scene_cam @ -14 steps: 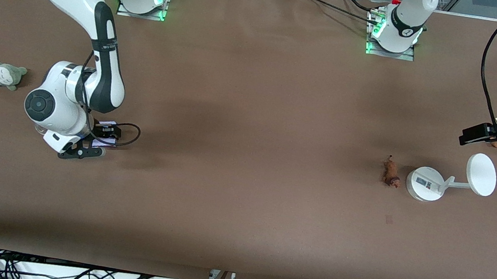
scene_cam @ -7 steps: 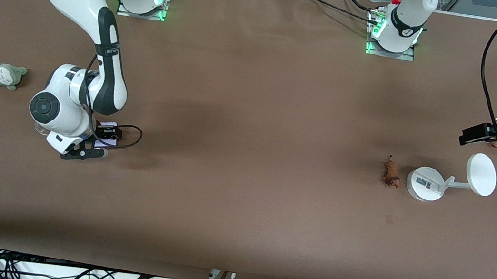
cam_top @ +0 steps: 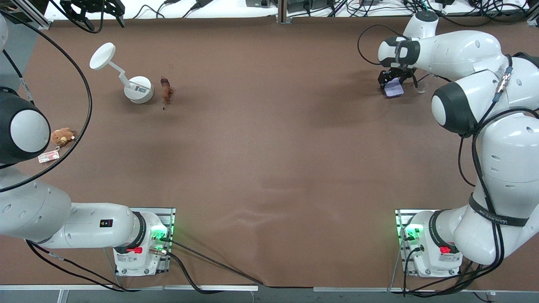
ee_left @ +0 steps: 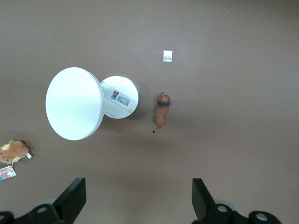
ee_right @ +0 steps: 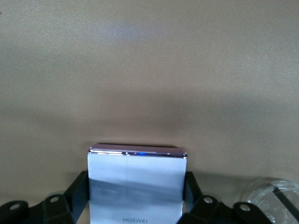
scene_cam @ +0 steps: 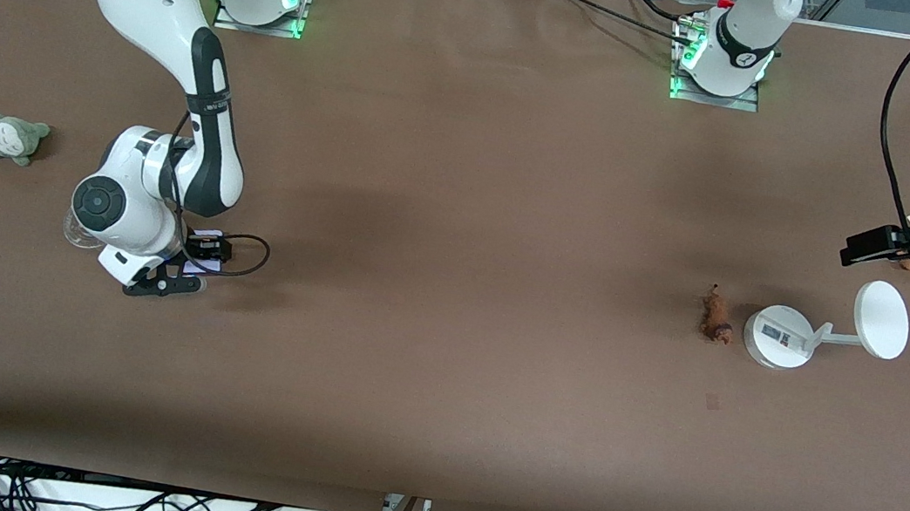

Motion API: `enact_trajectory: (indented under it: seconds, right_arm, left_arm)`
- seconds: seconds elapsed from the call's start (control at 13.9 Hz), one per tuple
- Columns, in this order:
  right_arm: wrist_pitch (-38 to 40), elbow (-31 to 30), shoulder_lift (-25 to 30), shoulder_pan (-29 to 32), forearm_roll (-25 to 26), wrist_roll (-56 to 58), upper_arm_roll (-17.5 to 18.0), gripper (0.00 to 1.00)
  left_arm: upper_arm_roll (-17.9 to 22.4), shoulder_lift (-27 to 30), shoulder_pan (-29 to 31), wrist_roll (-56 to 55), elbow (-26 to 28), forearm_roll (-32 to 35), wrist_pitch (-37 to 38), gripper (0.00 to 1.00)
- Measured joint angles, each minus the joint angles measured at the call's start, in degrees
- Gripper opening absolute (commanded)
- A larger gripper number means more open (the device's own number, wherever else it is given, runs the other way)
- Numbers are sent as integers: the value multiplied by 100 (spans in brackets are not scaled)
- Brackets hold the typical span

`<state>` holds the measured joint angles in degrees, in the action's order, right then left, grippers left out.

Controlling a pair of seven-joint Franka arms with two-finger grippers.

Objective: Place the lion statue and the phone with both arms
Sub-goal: 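Lower the phone onto the table beside the cup with the right gripper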

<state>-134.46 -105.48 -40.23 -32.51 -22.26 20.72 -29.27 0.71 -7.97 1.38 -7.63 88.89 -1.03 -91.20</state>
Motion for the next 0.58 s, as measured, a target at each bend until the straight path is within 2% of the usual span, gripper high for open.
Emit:
enact_trajectory:
  seconds: [0.29, 0.43, 0.51, 0.58]
  right_arm:
    - [-19, 0, -1, 34, -12, 108, 1, 40]
    - [-34, 0, -3, 120, -15, 255, 0, 45]
    - [-36, 0, -3, 164, -16, 292, 0, 52]
    - [-36, 0, -3, 191, -20, 307, 3, 70]
  left_arm:
    - [0, 0, 0, 0, -21, 0, 0, 100]
    - [0, -2, 0, 0, -31, 0, 0, 100]
    - [0, -3, 0, 0, -32, 0, 0, 100]
    - [0, -4, 0, 0, -32, 0, 0, 100]
